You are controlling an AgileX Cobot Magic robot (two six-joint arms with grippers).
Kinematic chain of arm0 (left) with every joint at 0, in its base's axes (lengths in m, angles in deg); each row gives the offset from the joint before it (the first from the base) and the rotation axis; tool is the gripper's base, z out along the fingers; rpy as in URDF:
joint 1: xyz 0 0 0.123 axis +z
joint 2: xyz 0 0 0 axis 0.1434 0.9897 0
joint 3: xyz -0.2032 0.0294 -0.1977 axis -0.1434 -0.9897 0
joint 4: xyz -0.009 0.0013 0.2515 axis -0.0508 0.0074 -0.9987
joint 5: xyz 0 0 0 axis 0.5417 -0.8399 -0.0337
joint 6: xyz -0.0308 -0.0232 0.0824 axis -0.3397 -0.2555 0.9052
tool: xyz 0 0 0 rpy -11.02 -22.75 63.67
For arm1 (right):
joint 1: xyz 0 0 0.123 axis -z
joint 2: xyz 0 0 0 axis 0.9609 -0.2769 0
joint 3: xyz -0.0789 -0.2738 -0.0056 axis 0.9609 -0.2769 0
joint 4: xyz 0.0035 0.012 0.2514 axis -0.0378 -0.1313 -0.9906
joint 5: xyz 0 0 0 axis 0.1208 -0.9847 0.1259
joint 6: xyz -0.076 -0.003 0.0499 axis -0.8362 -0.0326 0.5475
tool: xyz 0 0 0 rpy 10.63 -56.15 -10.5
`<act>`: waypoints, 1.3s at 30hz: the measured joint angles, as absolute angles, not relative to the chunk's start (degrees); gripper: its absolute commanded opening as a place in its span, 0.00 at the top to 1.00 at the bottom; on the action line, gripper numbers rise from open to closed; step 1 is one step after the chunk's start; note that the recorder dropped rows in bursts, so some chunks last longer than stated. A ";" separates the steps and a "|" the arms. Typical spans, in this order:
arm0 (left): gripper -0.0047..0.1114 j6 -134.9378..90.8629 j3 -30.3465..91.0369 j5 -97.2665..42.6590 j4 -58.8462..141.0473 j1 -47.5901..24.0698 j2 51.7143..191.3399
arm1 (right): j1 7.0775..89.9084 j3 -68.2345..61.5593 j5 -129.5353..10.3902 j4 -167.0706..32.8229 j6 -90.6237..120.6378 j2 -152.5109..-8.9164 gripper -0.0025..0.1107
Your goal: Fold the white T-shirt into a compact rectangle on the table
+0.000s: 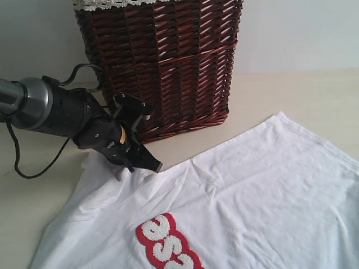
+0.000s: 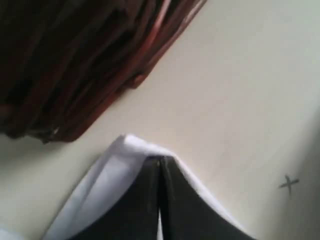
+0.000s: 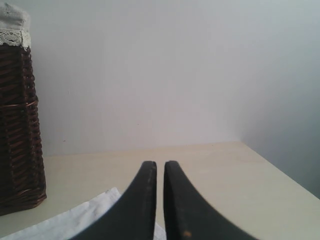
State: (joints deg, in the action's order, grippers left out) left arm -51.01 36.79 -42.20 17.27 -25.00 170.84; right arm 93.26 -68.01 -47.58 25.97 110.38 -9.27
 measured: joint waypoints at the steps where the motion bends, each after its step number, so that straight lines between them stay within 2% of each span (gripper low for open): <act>1: 0.96 -50.91 36.79 -41.20 17.27 -25.00 170.84 | 93.26 -68.01 -47.58 25.97 110.38 -9.27 0.91; 5: 0.96 -50.68 36.93 -41.57 17.27 -25.00 170.84 | 93.26 -68.01 -47.58 25.97 110.38 -9.27 0.91; 11: 0.96 -50.68 36.93 -51.15 17.21 -24.61 169.59 | 93.26 -68.01 -47.58 25.97 110.38 -9.27 0.91; 29: 0.96 -56.95 34.66 -67.62 11.53 -24.42 167.29 | 93.26 -68.01 -47.35 25.97 110.38 -9.27 0.91; 34: 0.96 -62.42 31.42 -69.33 10.52 -24.42 165.49 | 93.26 -68.01 -47.35 25.97 110.38 -9.27 0.91; 39: 0.96 -66.49 29.38 -65.04 9.95 -24.42 164.99 | 93.26 -68.01 -47.35 25.97 110.38 -9.27 0.91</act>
